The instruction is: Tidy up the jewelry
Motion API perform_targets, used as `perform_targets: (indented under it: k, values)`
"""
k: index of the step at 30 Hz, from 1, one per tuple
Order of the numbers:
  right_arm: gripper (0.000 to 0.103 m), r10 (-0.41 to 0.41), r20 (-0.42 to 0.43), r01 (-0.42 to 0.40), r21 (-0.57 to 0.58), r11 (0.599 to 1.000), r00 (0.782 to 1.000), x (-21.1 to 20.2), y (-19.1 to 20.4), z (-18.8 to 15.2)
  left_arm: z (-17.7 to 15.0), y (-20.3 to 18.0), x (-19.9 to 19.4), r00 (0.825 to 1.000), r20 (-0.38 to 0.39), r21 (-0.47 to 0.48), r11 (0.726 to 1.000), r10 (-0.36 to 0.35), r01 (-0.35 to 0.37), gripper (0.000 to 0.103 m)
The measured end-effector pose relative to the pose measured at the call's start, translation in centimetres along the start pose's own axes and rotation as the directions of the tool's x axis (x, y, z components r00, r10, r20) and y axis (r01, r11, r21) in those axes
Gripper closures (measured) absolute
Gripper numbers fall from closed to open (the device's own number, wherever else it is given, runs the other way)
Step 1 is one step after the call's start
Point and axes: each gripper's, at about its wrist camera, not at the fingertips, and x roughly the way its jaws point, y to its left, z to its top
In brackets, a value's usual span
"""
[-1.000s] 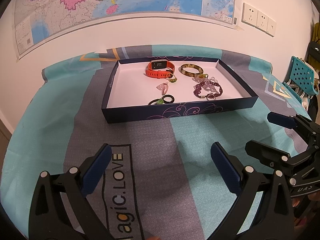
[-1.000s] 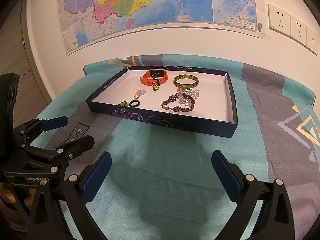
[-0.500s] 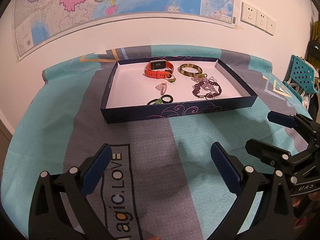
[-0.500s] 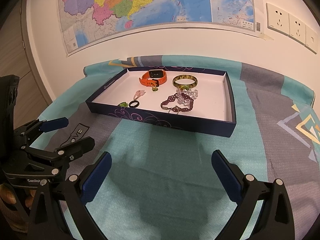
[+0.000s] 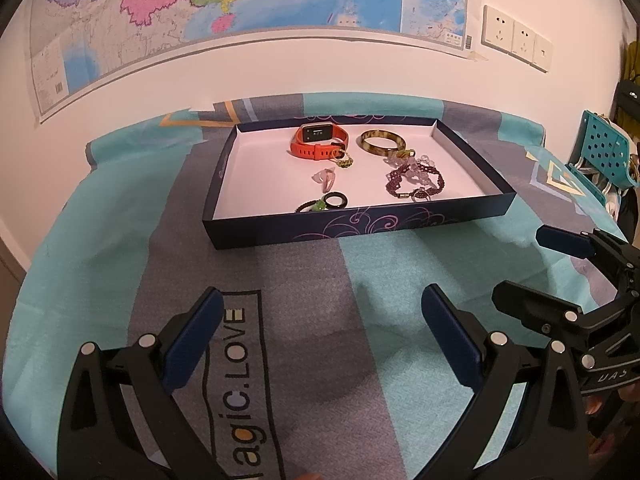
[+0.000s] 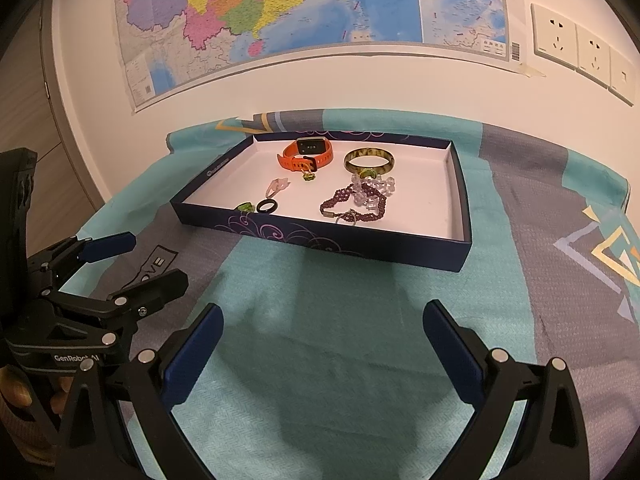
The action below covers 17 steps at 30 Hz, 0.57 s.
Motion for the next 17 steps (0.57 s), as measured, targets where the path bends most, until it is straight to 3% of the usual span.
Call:
perform_targets:
  k: [8, 17]
  values:
    - [0.007, -0.005, -0.004, 0.005, -0.008, 1.000, 1.000, 0.1, 0.1, 0.0, -0.1, -0.4, -0.3, 0.999, 0.032, 0.022, 1.000, 0.003, -0.004, 0.006]
    - [0.006, -0.079, -0.039, 0.077, -0.047, 0.996, 0.996, 0.1, -2.4, 0.0, -0.1, 0.4, 0.9, 0.999, -0.039, -0.007, 1.000, -0.004, 0.004, 0.006]
